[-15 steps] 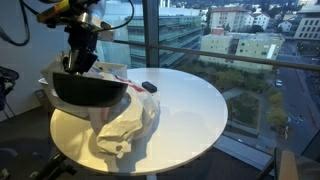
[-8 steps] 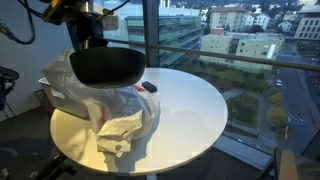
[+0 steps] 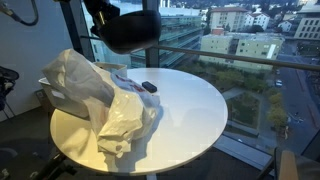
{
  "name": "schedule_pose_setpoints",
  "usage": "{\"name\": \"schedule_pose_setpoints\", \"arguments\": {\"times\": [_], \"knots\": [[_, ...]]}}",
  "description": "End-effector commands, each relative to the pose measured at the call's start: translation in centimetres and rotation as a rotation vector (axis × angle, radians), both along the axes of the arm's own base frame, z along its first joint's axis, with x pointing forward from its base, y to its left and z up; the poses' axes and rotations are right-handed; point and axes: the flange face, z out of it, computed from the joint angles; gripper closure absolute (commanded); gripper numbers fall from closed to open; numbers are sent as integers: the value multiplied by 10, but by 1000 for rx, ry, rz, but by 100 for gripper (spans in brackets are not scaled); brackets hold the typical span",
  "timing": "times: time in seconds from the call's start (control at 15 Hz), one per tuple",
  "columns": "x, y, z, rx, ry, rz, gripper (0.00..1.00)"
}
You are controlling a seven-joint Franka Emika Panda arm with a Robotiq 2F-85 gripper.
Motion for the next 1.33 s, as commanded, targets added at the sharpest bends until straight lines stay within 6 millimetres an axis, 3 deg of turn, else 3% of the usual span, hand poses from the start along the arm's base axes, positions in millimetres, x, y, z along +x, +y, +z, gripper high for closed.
{"name": "schedule_pose_setpoints", "arguments": {"times": [0.0,0.27,0.6,0.93,1.27], "knots": [[29,16,38,82,-179,62,99],[52,50,50,176,-345,216,99],[70,106,38,371,-473,379,99],[79,157,9,586,-492,540,99],[77,196,-45,762,-376,641,99]]}}
